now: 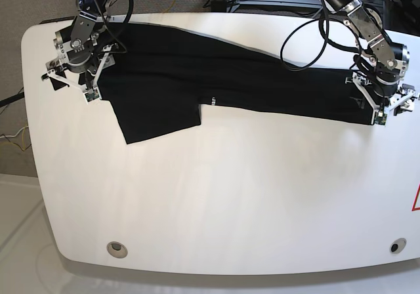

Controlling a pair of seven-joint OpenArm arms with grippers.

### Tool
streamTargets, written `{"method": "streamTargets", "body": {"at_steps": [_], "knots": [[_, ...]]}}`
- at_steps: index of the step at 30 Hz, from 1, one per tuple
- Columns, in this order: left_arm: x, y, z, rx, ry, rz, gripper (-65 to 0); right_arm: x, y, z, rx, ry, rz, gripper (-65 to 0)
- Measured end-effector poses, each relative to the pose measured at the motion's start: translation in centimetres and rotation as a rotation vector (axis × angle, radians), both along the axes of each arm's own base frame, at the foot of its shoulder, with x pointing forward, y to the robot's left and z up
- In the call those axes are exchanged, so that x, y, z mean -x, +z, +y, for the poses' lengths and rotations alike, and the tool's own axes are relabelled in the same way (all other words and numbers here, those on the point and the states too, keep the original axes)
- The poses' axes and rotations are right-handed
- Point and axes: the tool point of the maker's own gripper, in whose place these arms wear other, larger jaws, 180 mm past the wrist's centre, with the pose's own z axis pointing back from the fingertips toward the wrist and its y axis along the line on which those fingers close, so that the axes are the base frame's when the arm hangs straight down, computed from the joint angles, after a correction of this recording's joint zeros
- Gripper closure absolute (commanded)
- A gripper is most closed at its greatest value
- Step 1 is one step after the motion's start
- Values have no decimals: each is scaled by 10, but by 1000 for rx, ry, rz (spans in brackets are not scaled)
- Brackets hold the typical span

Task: Fold the T-shirt properly
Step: 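Hold the folded shirt edge with both grippers, keeping it taut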

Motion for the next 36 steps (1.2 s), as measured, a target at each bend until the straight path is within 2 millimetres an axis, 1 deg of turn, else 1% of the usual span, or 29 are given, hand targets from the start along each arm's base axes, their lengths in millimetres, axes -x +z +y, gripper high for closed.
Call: {"method": "streamTargets", "body": {"at_steps": [8, 16, 36], "knots": [[0, 0, 0, -1, 0, 0, -511, -8, 4, 0, 1, 0, -21, -476], [5, -4, -1, 0, -4, 15, -511, -7, 5, -2, 4, -4, -20, -476], [3, -3, -1, -1, -7, 11, -511, -6, 5, -3, 4, -7, -19, -476]]}}
